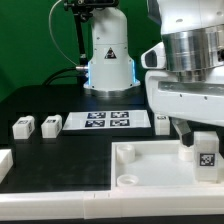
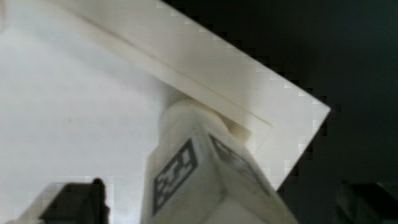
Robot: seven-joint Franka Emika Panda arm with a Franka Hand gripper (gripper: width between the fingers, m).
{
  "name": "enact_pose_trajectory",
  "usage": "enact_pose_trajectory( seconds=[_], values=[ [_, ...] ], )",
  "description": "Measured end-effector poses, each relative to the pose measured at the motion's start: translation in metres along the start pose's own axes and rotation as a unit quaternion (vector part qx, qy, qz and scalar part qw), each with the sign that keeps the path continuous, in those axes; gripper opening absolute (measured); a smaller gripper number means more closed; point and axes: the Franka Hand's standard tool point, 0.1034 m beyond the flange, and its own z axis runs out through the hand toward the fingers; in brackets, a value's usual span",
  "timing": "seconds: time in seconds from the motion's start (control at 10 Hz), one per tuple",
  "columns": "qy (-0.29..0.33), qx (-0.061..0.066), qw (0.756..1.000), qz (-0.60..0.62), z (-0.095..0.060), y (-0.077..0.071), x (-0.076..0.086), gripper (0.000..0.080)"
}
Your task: Assemble one leg
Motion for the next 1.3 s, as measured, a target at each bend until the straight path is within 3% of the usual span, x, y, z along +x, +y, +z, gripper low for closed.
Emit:
enact_pose_trajectory(
  seconds=[0.1, 0.3, 0.4, 0.5, 0.6, 0.7, 0.8, 0.9, 1.0, 1.2, 1.3],
  values=[
    [0.001, -0.002, 0.998, -0.068, 0.0001, 0.0009, 0.0015, 0.0648],
    [0.002, -0.021, 0.954, -0.298, -0.0019, 0.0047, 0.0105, 0.0649],
    [-0.006, -0.027, 0.915, -0.403, -0.0030, 0.0037, 0.0101, 0.0649],
    [-0.005, -0.024, 0.909, -0.416, -0.0022, 0.0030, 0.0086, 0.0649],
    [-0.005, -0.024, 0.922, -0.386, -0.0021, 0.0033, 0.0090, 0.0649],
    [-0.005, -0.024, 0.923, -0.385, -0.0021, 0.0035, 0.0093, 0.0559],
    [-0.004, -0.023, 0.938, -0.345, -0.0020, 0.0032, 0.0087, 0.0376],
    [-0.003, -0.023, 0.956, -0.291, -0.0020, 0.0027, 0.0081, 0.0376],
    [-0.003, -0.023, 0.967, -0.254, -0.0020, 0.0027, 0.0080, 0.0291],
    [0.000, -0.024, 0.991, -0.128, -0.0018, 0.0036, 0.0087, 0.0291],
    [0.002, -0.030, 1.000, -0.010, -0.0013, 0.0029, 0.0075, 0.0291]
  ],
)
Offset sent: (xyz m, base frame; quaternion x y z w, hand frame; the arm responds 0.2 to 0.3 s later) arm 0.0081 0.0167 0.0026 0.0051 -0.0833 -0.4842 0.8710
